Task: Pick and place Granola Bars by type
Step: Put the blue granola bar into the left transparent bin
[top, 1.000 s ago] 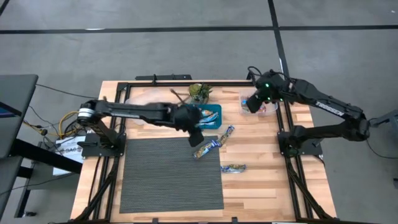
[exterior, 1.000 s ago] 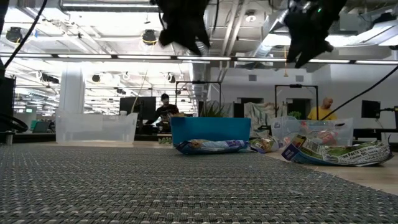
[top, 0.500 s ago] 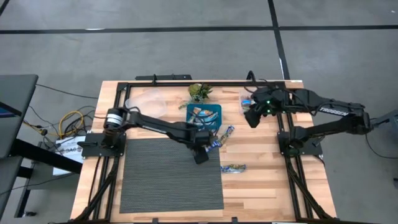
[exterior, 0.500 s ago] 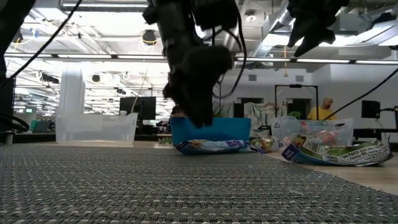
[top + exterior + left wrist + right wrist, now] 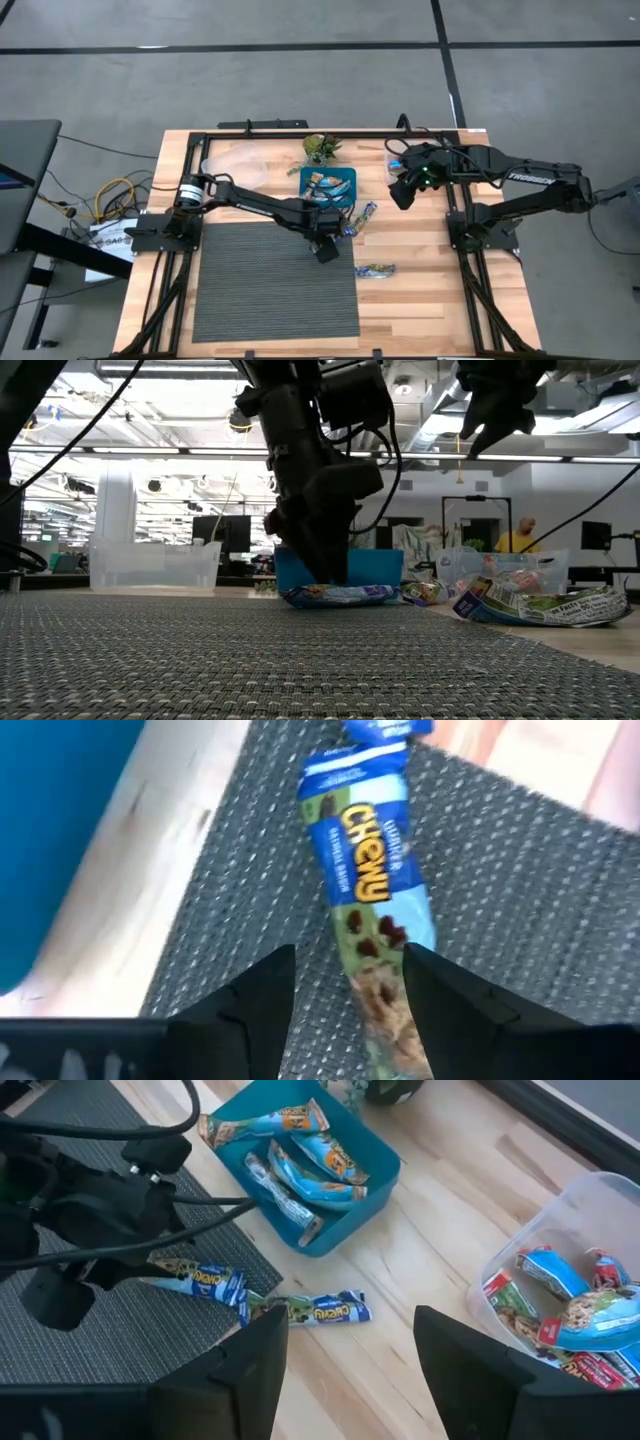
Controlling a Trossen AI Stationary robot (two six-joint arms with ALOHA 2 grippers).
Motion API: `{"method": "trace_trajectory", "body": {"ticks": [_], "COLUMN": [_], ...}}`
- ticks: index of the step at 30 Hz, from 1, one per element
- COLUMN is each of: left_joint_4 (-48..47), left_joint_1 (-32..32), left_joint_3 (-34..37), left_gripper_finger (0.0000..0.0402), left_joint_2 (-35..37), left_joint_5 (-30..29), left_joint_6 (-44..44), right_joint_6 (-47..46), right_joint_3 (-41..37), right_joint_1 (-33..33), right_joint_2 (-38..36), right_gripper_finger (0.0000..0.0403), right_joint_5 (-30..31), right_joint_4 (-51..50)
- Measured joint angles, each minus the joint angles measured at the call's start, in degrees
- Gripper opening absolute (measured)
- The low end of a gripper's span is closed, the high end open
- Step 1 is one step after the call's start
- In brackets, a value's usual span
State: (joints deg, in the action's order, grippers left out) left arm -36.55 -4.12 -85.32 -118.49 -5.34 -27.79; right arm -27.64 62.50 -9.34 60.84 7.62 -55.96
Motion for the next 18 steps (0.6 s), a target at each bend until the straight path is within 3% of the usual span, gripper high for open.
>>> {"method": "trace_trajectory", "body": {"ticks": [11, 14, 18], "left_joint_4": [-1.0, -2.0, -2.2], "left_joint_1": [-0.2, -0.2, -0.1], "left_joint_3": [-0.3, -1.4, -3.8], "left_gripper_finger": [0.017, 0.0134, 0.0055], "left_joint_2": [-2.5, -2.3, -2.2], "left_joint_5": [1.4, 1.2, 2.5], "left_joint_6": [-1.4, -1.1, -0.6], "right_joint_6": [0.6, 1.0, 1.1], "right_joint_3": [0.0, 0.0, 0.0], "right_joint_1": [0.0, 0.0, 0.0], "right_joint_2": [0.0, 0.0, 0.0], "right_gripper_finger": [0.0198, 0.0196, 0.0196], "right_joint_5": [-0.1, -0.1, -0.1], "right_joint_4": [1.0, 1.2, 1.4]}}
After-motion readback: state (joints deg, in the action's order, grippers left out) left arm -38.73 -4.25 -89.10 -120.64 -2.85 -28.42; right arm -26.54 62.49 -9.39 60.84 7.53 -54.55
